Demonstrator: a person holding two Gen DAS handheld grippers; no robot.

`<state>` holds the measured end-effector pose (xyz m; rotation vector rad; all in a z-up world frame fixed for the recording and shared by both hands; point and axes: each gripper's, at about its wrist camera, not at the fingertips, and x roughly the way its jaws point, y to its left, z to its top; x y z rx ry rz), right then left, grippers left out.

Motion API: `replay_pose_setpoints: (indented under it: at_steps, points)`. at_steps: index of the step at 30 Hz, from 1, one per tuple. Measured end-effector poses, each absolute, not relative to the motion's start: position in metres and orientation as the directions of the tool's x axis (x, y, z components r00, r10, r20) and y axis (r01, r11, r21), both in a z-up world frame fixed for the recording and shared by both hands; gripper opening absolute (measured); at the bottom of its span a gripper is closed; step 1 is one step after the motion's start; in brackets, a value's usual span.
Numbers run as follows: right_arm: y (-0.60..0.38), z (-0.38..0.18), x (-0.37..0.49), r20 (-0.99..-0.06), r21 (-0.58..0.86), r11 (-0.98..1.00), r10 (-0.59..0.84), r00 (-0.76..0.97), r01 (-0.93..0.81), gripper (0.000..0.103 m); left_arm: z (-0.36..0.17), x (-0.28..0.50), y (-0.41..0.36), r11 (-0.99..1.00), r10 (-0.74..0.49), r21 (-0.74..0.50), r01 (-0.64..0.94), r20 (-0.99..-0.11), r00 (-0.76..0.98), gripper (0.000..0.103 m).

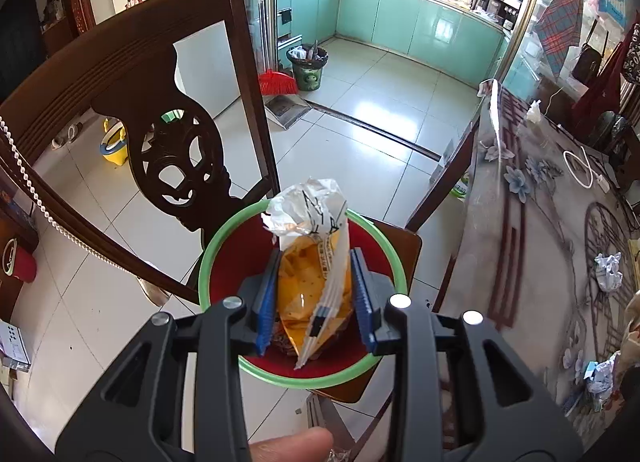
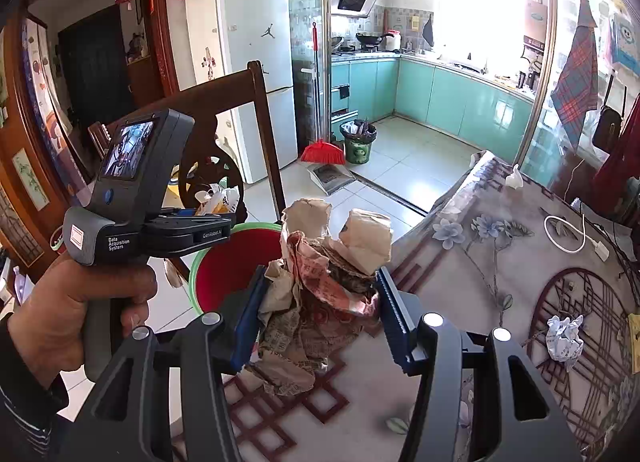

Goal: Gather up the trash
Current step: 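Open the left tool over the bucket while the right tool releases the red-white paper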

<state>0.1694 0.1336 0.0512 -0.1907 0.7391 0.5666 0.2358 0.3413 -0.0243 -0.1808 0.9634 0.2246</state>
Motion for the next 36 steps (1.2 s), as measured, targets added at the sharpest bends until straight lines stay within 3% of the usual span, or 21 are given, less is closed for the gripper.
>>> replay_pose_setpoints:
  at_steps: [2, 4, 11, 15, 25, 36]
  points:
    - [0.136, 0.048, 0.173, -0.689, 0.028, 0.834, 0.415, 0.594, -0.550, 0.052, -0.028, 0.238, 0.346, 0.961, 0.113, -0.049, -0.274, -0.832, 0.544, 0.044]
    - [0.140, 0.045, 0.176, -0.694, 0.027, 0.834, 0.413, 0.590, -0.552, 0.052, -0.028, 0.238, 0.351, 0.957, 0.121, -0.048, -0.286, -0.831, 0.544, 0.069]
    - [0.155, 0.033, 0.189, -0.711, 0.039, 0.822, 0.422, 0.562, -0.568, 0.052, -0.004, 0.223, 0.389, 0.914, 0.161, -0.107, -0.392, -0.791, 0.590, 0.086]
    - [0.178, 0.026, 0.194, -0.717, 0.037, 0.798, 0.441, 0.541, -0.601, 0.052, 0.019, 0.209, 0.408, 0.871, 0.278, -0.078, -0.485, -0.736, 0.617, 0.098]
    - [0.244, 0.006, 0.206, -0.728, 0.015, 0.744, 0.466, 0.503, -0.668, 0.052, 0.060, 0.174, 0.437, 0.791, 0.436, -0.074, -0.607, -0.628, 0.645, 0.098]
    - [0.302, -0.035, 0.230, -0.776, 0.017, 0.732, 0.439, 0.453, -0.681, 0.053, 0.066, 0.157, 0.462, 0.722, 0.482, -0.127, -0.681, -0.614, 0.625, 0.098]
